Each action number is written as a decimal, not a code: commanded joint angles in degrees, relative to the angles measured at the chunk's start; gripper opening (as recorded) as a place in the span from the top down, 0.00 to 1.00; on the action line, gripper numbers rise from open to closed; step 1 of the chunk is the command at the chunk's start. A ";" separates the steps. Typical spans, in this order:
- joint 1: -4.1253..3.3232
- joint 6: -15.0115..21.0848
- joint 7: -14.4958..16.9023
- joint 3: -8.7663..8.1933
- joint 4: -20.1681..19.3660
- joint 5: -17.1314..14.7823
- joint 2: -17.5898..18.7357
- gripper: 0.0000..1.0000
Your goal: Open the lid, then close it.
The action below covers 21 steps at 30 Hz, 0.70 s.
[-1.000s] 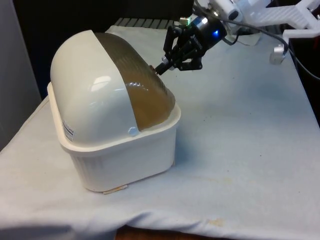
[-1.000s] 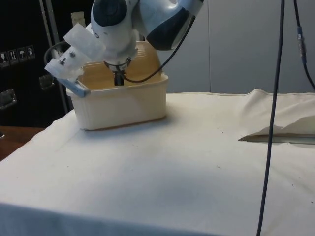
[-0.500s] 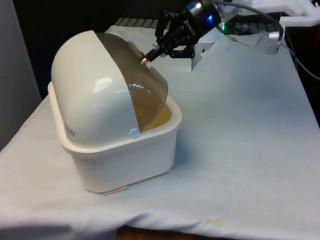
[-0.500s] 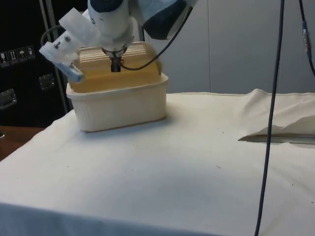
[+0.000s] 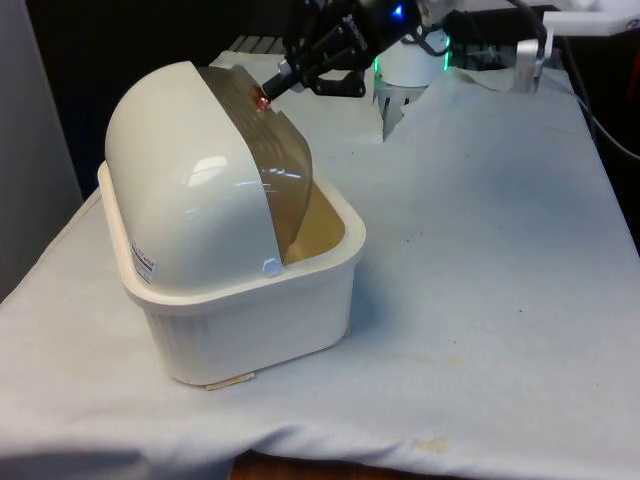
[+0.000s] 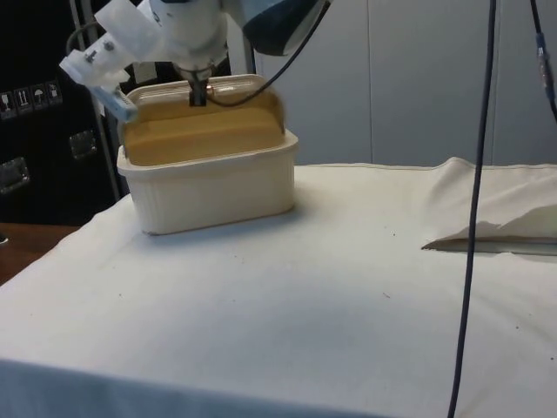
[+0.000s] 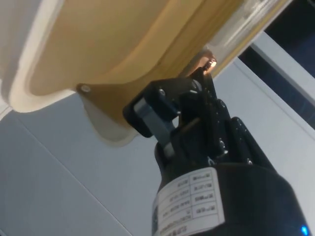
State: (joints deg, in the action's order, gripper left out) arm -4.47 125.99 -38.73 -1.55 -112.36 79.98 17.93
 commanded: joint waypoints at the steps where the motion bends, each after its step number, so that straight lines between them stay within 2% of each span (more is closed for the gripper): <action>1: 0.11 0.11 0.34 -0.17 0.52 0.40 0.23 1.00; 8: 0.00 -0.06 0.97 -1.20 2.18 0.52 0.57 1.00; 12: 0.17 -0.11 2.06 -1.89 3.67 0.57 0.46 1.00; 16: 0.06 -0.17 1.66 -2.12 4.18 0.52 0.46 1.00; 21: 0.23 -0.06 1.89 -2.41 4.18 0.57 -1.03 1.00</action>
State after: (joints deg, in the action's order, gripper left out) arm -4.35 125.71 -37.07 -3.95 -108.17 80.50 17.13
